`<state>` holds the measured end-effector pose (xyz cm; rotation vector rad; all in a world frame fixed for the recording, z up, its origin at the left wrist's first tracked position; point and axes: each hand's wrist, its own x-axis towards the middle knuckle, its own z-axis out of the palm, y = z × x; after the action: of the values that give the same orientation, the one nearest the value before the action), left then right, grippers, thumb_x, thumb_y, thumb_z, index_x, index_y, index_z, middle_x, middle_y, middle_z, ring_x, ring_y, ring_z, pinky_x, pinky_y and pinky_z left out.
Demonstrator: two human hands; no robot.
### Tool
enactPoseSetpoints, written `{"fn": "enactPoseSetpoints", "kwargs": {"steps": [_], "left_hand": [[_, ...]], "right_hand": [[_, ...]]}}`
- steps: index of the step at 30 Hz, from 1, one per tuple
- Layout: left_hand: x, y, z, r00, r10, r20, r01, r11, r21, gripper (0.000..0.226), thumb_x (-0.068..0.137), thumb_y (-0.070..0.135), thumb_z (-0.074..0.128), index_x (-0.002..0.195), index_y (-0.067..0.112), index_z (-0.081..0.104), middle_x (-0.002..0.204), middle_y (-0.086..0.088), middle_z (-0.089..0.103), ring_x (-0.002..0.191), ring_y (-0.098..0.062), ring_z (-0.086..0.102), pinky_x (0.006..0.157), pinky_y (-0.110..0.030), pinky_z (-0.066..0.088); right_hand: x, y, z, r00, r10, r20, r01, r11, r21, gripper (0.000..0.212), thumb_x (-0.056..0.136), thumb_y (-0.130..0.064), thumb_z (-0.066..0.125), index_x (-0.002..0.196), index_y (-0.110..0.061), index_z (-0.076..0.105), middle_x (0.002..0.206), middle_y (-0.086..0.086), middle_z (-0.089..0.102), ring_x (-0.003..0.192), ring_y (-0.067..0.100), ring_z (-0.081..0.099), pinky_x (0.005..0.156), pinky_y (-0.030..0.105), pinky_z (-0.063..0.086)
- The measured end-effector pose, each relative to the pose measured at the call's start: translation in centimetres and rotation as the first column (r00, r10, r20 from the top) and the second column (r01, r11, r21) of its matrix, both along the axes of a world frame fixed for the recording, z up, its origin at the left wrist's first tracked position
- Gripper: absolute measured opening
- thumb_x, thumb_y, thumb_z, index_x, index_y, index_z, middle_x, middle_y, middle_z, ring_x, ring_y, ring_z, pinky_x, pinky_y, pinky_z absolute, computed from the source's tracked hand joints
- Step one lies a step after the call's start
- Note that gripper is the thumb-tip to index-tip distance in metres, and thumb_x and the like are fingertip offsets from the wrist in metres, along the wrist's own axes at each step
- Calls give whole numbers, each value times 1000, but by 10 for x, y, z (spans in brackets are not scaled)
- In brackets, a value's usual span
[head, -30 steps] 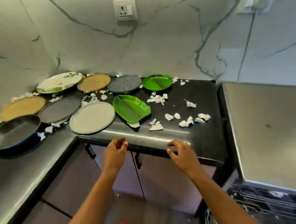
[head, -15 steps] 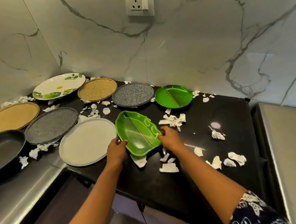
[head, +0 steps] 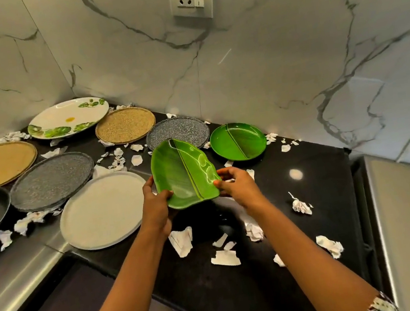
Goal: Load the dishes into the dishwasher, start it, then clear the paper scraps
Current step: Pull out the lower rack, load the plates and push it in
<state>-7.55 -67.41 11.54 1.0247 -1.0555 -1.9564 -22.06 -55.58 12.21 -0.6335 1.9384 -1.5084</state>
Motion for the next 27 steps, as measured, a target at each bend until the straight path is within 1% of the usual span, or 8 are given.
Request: {"fn": "enactPoseSetpoints", "kwargs": {"steps": [2, 5, 9, 13, 18, 21, 25, 27], "left_hand": [[-7, -2, 6, 999, 16, -36, -14, 999, 41, 57, 88, -10, 39, 138, 20, 35, 122, -14, 50, 89, -24, 56, 69, -39, 51], [-13, -9, 14, 997, 34, -64, -30, 997, 75, 59, 88, -9, 40, 139, 20, 35, 126, -13, 49, 92, -25, 56, 57, -38, 54], [-24, -14, 26, 989, 57, -136, -46, 996, 80, 59, 89, -9, 41, 142, 17, 34, 124, -12, 50, 88, -22, 57, 45, -28, 54], [-31, -15, 25, 984, 52, -170, -34, 994, 106, 56, 92, -4, 44, 141, 21, 37, 112, -5, 58, 87, -21, 60, 46, -29, 54], [-35, -18, 15, 982, 51, -182, -24, 989, 146, 54, 93, -1, 45, 139, 26, 43, 114, -5, 60, 90, -23, 62, 48, -33, 56], [-36, -19, 13, 978, 64, -200, -32, 987, 158, 55, 93, -1, 45, 140, 28, 43, 120, -6, 58, 92, -24, 61, 49, -35, 56], [-39, -19, 15, 978, 89, -189, -56, 984, 172, 53, 93, 0, 46, 139, 26, 44, 121, -7, 57, 90, -23, 61, 48, -33, 55], [-40, -19, 18, 976, 99, -196, -63, 982, 180, 51, 93, 1, 46, 138, 26, 45, 114, -5, 59, 87, -22, 61, 47, -32, 55]], "right_hand": [[-19, 0, 7, 998, -27, -54, 28, 1000, 14, 25, 86, -9, 65, 110, -7, 61, 102, 10, 64, 84, 17, 59, 74, 31, 53], [-67, 1, 8, 964, -217, -152, 230, 970, 79, 30, 85, -14, 66, 114, -7, 62, 115, 12, 64, 99, 22, 61, 91, 38, 50], [-122, -1, 4, 915, -273, -297, 372, 854, 364, 47, 85, -20, 62, 128, -4, 49, 131, 20, 49, 116, 35, 52, 96, 37, 42], [-160, -23, -14, 927, -294, -234, 375, 771, 515, 47, 82, -18, 61, 125, -2, 50, 128, 19, 53, 111, 37, 57, 92, 43, 50], [-186, -43, -41, 905, -403, -139, 416, 765, 491, 27, 85, -5, 60, 112, -1, 62, 110, 17, 65, 84, 35, 68, 67, 45, 59], [-187, -42, -44, 886, -452, -98, 445, 775, 449, 29, 84, -1, 59, 113, -3, 61, 112, 17, 64, 72, 33, 67, 55, 43, 59], [-178, -41, -30, 844, -533, 59, 489, 810, 323, 47, 87, -4, 52, 132, -4, 41, 130, 19, 50, 107, 39, 57, 73, 51, 57], [-174, -43, -27, 789, -562, 247, 530, 827, 188, 51, 91, -4, 46, 139, -6, 30, 133, 17, 44, 114, 37, 52, 79, 52, 54]]}}
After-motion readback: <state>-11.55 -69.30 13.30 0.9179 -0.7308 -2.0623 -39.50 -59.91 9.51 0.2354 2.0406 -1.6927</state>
